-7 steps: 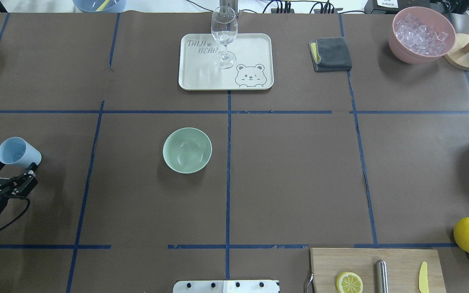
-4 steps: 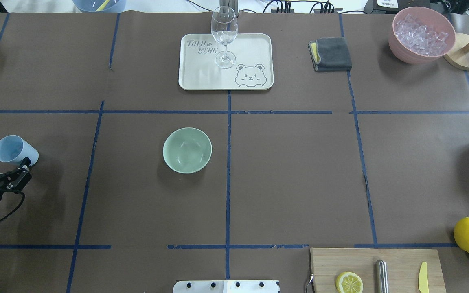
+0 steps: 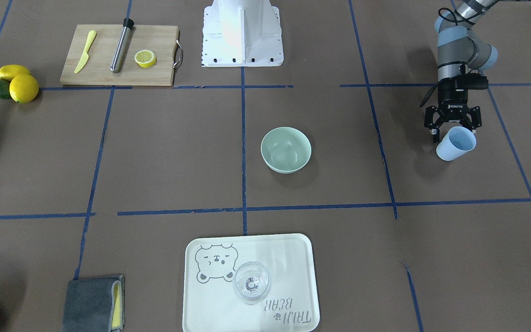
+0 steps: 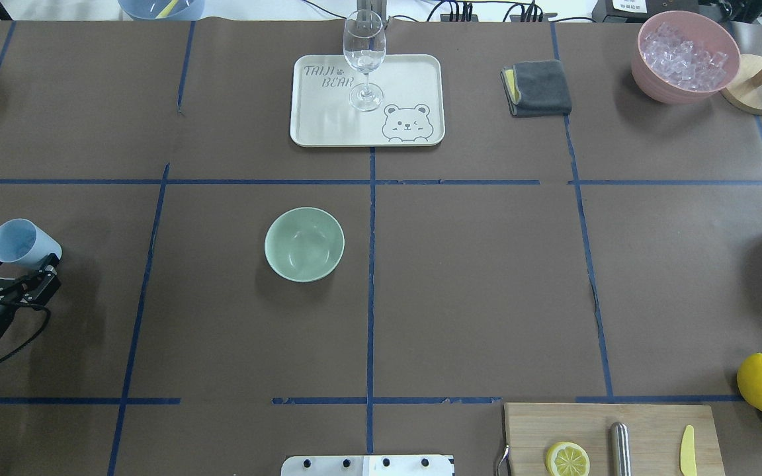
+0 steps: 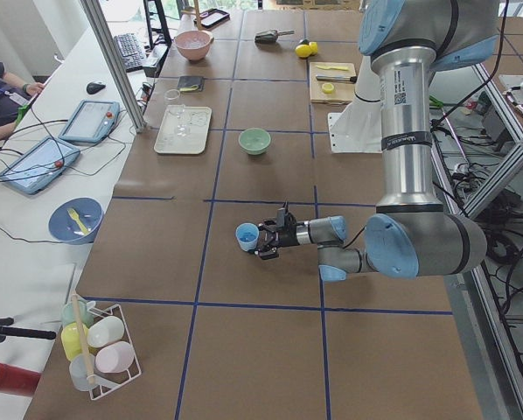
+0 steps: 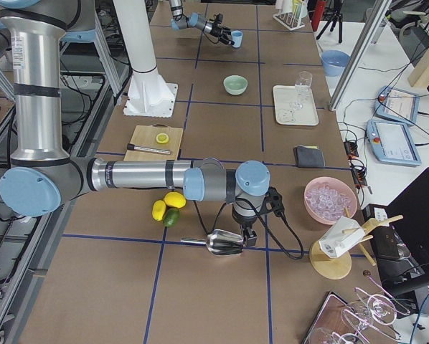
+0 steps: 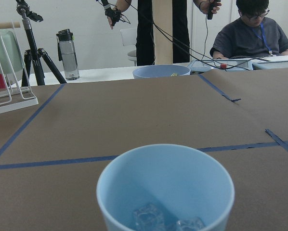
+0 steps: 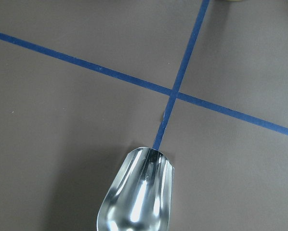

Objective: Pour ice into bowl

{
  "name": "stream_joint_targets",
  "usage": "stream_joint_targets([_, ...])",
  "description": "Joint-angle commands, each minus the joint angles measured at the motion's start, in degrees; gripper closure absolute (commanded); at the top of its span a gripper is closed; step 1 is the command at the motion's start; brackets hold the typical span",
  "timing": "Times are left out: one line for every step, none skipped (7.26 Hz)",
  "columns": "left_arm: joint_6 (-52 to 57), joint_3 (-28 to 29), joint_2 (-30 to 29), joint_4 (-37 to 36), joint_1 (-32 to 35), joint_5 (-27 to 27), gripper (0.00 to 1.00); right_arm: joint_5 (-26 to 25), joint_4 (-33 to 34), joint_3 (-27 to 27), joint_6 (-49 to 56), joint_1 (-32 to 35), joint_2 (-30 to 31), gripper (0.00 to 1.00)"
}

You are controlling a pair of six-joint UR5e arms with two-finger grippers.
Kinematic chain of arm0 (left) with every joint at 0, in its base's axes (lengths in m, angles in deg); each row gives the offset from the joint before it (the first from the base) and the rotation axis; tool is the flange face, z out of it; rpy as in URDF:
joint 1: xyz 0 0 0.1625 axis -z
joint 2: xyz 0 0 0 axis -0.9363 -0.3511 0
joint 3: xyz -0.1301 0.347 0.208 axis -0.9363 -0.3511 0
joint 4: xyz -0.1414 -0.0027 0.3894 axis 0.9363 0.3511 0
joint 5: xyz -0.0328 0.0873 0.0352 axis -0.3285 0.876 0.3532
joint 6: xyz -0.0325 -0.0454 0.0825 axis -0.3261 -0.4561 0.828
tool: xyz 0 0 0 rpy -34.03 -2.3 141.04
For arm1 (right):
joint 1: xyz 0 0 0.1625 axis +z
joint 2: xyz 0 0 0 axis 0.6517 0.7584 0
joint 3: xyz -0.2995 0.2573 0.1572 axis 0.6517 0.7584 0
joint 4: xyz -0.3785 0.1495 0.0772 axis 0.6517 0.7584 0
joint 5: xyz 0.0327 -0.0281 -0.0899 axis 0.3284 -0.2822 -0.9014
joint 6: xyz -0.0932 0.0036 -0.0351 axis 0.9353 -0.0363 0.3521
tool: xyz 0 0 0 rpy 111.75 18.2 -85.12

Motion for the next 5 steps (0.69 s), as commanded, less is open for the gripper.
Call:
stream_joint_targets([0.0,1.7,-0.42,-0.1,2.8,-2.36,0.0,-0.07,0.0,0.12,-0.06,0.0,-0.19,0.0])
stream_joint_targets([0.0,2.06,-1.03,-0.1,3.42,-2.46,0.0,-0.07,0.0,0.12,-0.07,0.0,-0.19,0.0])
stream_joint_targets([0.09,2.94,-2.87,-0.1,3.51,-2.28,0.0,-0.15,0.0,0.12,-0.07,0.0,-0.19,0.0])
stream_joint_targets([0.09,5.12,-5.15,-0.1,3.51,-2.28,0.0,-0.15,0.0,0.2,-0.07,0.0,-0.28,0.0])
stream_joint_targets([0.0,5.49,-5.52,-0.1,3.69,-2.45,0.0,-0.15,0.0,0.12,-0.07,0.0,-0.37,0.0])
